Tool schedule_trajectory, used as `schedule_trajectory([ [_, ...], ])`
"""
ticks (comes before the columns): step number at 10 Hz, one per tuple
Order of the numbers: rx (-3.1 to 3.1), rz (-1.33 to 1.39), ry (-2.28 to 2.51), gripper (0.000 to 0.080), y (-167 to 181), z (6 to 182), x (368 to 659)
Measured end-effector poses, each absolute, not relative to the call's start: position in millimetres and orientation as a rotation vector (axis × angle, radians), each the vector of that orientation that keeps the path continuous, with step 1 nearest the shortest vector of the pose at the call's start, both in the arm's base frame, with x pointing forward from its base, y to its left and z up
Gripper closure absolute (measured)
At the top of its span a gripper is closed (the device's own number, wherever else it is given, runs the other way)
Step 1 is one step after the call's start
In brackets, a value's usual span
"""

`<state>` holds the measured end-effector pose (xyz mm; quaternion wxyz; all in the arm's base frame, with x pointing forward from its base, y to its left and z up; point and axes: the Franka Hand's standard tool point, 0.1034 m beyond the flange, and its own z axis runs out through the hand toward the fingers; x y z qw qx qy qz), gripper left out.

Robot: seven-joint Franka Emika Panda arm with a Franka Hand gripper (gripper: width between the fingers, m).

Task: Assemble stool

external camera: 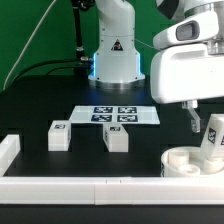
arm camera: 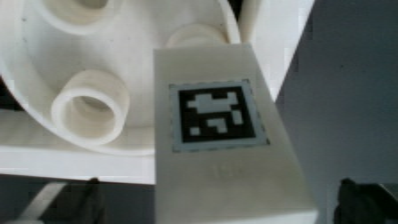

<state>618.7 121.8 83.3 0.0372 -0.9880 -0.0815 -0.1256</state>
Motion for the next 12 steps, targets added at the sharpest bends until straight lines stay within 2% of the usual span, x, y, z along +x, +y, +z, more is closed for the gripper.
schedule_trajectory([
  [4, -3.059, 0.115, -0.236, 0.015, 124.0, 84.8, 620.5],
  [8, -3.062, 0.154, -0.165, 0.015, 124.6, 84.6, 630.3],
  [9, -3.068, 0.158, -0.082, 0.0256, 125.0, 84.4, 630.2],
  [10, -3.071, 0.16, -0.011, 0.0404, 125.3, 84.4, 630.1],
  [11, -3.078, 0.167, 0.123, 0.0404, 121.5, 83.9, 630.1],
  [12, -3.077, 0.17, 0.215, 0.0457, 121.1, 83.7, 630.0],
])
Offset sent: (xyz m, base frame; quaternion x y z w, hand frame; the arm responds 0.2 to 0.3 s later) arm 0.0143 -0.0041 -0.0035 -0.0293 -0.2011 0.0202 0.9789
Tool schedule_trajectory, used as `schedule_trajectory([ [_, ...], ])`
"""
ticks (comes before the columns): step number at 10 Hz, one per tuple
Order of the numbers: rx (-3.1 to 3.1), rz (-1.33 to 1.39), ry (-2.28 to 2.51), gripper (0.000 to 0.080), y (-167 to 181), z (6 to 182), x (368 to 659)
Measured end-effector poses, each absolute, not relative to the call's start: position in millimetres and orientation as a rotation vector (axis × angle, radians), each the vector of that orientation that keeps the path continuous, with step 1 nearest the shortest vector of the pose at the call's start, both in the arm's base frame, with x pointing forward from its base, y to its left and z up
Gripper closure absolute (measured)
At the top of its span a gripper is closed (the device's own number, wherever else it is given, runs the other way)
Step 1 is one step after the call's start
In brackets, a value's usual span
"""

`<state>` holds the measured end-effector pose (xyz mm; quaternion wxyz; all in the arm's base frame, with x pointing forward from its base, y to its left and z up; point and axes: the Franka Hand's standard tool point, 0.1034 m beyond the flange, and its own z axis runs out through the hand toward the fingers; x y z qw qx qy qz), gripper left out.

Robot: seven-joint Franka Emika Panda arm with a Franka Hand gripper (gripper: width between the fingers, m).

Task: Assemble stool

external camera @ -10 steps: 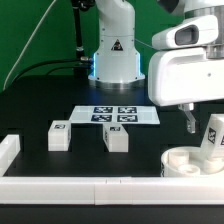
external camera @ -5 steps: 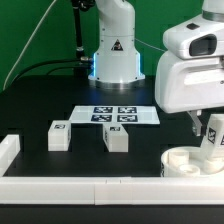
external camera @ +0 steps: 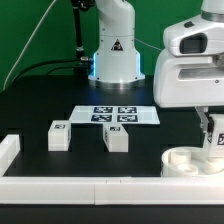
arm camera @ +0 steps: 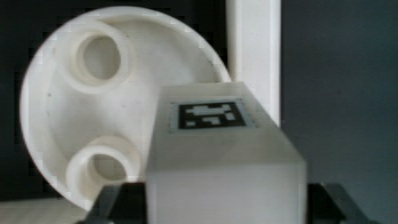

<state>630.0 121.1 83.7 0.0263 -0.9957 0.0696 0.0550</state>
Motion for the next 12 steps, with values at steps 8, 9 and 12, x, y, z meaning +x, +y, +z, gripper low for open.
schedule_trajectory([
  [8, -2.569, 0.082, 1.59, 0.0456, 112.4, 81.5, 634.4],
  [9, -2.565, 0.085, 1.598, 0.0456, 112.8, 81.5, 634.2],
  [12, -2.441, 0.102, 1.779, 0.0456, 112.7, 81.6, 634.5],
])
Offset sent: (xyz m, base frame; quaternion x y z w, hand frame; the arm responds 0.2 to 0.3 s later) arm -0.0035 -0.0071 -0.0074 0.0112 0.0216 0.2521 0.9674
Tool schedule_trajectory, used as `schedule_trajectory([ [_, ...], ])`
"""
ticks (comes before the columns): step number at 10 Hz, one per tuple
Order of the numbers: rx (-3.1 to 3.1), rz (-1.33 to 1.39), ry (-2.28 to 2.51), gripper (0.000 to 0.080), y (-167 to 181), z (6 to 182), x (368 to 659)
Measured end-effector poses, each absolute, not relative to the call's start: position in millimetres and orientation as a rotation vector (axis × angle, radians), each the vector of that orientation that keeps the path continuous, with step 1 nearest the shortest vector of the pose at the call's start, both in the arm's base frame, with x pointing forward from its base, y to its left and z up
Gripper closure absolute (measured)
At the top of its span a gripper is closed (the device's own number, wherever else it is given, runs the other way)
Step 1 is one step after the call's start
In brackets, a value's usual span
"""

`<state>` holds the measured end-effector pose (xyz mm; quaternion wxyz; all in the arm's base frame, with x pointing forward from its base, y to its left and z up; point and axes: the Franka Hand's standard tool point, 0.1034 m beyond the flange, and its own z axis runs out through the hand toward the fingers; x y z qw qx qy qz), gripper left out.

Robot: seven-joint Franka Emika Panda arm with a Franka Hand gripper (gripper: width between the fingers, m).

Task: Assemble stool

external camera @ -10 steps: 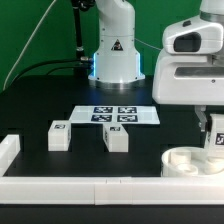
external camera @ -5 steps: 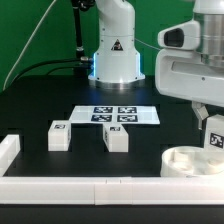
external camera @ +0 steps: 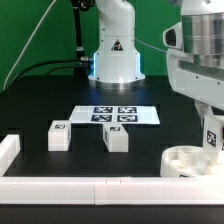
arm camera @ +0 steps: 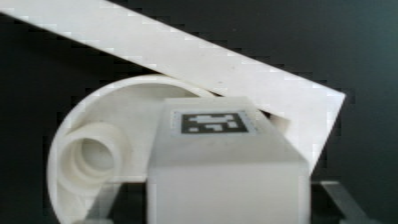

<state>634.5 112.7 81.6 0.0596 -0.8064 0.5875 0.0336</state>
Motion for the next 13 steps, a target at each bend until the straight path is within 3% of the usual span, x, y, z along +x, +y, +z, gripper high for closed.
schedule_trajectory([
  [4, -1.641, 0.085, 2.361, 0.0456, 118.5, 82.2, 643.5],
  [7, -1.553, 0.087, 2.382, 0.0457, 123.4, 81.2, 641.0],
  [8, -1.56, 0.087, 2.377, 0.029, 124.0, 80.9, 640.6],
  [9, -1.573, 0.085, 2.369, 0.018, 124.5, 80.8, 640.5],
  [11, -1.805, 0.088, 2.212, 0.0159, 124.5, 85.5, 636.0],
  [13, -2.193, 0.144, 1.849, 0.0151, 124.4, 110.6, 629.8],
])
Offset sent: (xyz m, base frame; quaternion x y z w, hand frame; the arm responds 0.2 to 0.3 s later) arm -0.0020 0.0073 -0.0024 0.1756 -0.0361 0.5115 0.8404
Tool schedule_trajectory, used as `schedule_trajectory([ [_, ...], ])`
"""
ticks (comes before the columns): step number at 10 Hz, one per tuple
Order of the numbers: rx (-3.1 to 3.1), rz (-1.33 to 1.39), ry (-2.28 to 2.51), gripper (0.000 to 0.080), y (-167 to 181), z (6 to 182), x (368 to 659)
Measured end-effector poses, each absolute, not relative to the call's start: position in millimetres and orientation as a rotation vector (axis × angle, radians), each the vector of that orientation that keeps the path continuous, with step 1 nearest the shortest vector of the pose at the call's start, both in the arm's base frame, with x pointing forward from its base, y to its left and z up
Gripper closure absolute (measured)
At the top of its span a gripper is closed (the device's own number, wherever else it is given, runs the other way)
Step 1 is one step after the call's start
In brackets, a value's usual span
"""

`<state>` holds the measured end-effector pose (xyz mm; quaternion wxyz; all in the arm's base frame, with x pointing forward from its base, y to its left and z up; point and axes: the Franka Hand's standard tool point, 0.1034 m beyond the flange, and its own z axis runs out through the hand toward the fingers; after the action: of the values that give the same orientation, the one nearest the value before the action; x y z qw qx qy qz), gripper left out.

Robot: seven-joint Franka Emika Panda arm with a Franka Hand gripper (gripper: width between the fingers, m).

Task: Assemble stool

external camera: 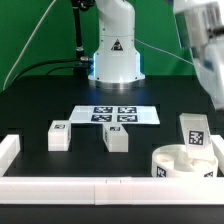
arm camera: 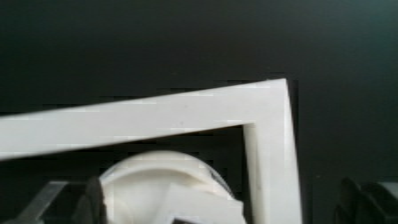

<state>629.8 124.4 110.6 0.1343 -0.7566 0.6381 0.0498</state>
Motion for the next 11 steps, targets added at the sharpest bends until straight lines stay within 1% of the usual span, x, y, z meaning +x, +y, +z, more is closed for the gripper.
schedule_trajectory([
  [5, -2.48, 0.078, 1.422, 0.0151, 124.6, 107.7, 631.0],
  [6, -2.65, 0.1, 1.162, 0.0151, 126.1, 109.7, 625.0],
  [8, -2.907, 0.177, 0.611, 0.0151, 126.9, 121.2, 619.9],
  [9, -2.927, 0.156, 0.478, 0.0151, 125.8, 123.5, 623.7],
  [11, -2.945, 0.144, 0.32, 0.0151, 125.1, 122.5, 623.1],
])
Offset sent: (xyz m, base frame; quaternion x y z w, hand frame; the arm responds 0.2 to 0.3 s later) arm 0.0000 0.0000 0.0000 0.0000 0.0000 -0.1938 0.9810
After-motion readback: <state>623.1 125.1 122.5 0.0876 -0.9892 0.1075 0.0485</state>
